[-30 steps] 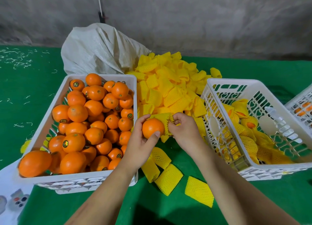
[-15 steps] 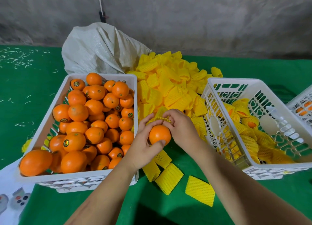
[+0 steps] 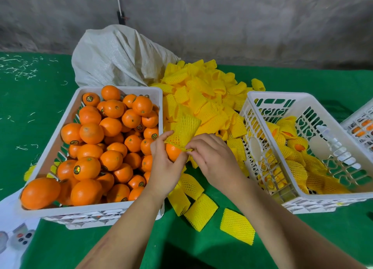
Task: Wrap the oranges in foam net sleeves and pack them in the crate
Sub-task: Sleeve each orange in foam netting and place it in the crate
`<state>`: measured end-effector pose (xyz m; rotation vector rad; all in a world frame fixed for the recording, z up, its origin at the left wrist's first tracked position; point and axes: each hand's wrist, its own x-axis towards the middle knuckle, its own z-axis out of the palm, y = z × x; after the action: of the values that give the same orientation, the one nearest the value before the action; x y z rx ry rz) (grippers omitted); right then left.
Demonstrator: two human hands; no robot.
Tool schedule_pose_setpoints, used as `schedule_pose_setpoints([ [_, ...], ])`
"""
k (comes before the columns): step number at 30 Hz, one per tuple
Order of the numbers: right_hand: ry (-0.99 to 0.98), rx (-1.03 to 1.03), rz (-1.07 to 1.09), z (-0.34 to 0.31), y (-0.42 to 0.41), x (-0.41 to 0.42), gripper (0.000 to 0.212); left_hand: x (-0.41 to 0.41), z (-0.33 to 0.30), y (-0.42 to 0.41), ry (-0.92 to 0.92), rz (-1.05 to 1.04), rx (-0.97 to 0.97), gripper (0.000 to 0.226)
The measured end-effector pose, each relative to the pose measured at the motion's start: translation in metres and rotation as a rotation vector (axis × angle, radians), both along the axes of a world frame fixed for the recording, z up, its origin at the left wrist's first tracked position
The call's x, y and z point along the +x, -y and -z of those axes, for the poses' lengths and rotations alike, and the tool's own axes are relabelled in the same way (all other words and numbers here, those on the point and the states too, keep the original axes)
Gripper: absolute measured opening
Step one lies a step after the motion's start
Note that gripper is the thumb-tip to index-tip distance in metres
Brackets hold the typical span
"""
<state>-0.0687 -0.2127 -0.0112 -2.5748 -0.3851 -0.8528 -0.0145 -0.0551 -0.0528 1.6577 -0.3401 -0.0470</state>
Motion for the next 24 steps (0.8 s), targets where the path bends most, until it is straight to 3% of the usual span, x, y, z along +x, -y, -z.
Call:
schedule_pose_setpoints([
  [3,0.021,-0.004,-0.039,0.006,-0.008,-0.003,0.017,0.003,-0.002,0.0,-0.115,0.007,-0.12,0.056],
  [6,-0.081,0.136,-0.022,0.014,-0.017,-0.003,0.018,-0.001,-0.003,0.0,-0.174,0.047,-0.292,0.042],
  [9,-0.176,0.267,0.047,0.02,-0.028,-0.001,0.028,-0.003,-0.004,0.001,-0.139,0.011,-0.281,0.035],
  [14,-0.154,0.242,0.16,0.023,-0.036,0.006,0.038,-0.001,-0.003,-0.001,-0.145,-0.001,-0.309,0.032],
  [18,-0.117,0.374,0.095,0.025,-0.03,0.002,0.026,0.001,0.001,-0.006,-0.205,0.168,-0.328,0.053],
  [21,-0.036,0.414,0.161,0.018,-0.021,0.007,0.028,0.001,0.002,-0.009,-0.184,0.357,-0.213,0.073],
  [24,-0.055,0.403,0.196,0.01,-0.009,0.015,0.029,-0.001,0.002,-0.004,-0.141,0.322,-0.146,0.074],
])
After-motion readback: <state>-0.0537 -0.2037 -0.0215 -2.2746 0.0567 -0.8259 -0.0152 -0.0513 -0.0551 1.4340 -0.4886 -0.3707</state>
